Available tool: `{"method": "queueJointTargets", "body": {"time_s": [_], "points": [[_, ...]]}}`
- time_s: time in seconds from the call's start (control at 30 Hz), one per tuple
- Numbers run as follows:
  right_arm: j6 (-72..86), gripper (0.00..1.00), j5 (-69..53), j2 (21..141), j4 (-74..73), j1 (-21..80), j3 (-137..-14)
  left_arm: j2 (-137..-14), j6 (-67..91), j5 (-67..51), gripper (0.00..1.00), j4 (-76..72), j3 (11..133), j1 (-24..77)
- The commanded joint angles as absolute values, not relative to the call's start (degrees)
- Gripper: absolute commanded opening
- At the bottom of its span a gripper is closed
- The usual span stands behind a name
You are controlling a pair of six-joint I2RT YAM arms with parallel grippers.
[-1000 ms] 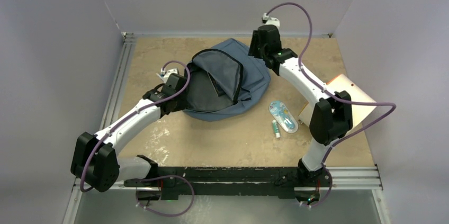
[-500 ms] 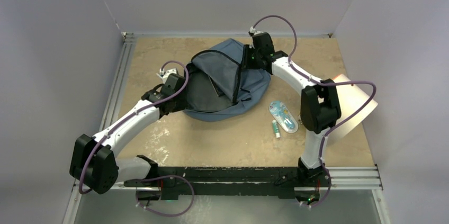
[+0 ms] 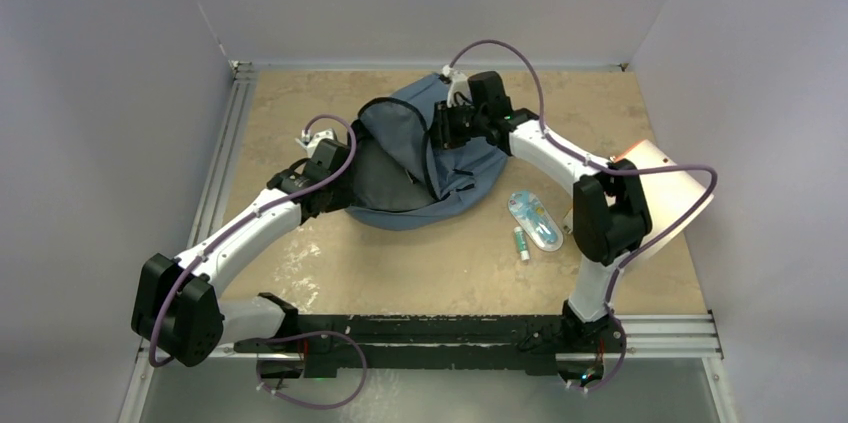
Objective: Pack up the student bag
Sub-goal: Zip the student bag at the center of the board.
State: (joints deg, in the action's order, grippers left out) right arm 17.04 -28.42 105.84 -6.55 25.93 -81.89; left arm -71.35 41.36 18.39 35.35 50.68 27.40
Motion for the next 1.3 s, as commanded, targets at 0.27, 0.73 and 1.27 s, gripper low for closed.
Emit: {"method": "queueJointTargets", "body": {"time_s": [0.27,0.73,1.27], "points": [[15.6,0.30,-26.5,97.6,-4.7,33.3,-80.2,-69.2,41.8,21.1,0.00,38.9,52.1,27.4],[25.7,0.48,9.4,84.7,-5.0,33.2,-69.0,-67.2,43.0,22.7,0.00,41.9,51.3,27.4],[46.0,0.82,17.7,74.0,-2.7,32.7,-52.9,-59.6,36.9,20.5,0.39,46.3,58.9,27.5]]}}
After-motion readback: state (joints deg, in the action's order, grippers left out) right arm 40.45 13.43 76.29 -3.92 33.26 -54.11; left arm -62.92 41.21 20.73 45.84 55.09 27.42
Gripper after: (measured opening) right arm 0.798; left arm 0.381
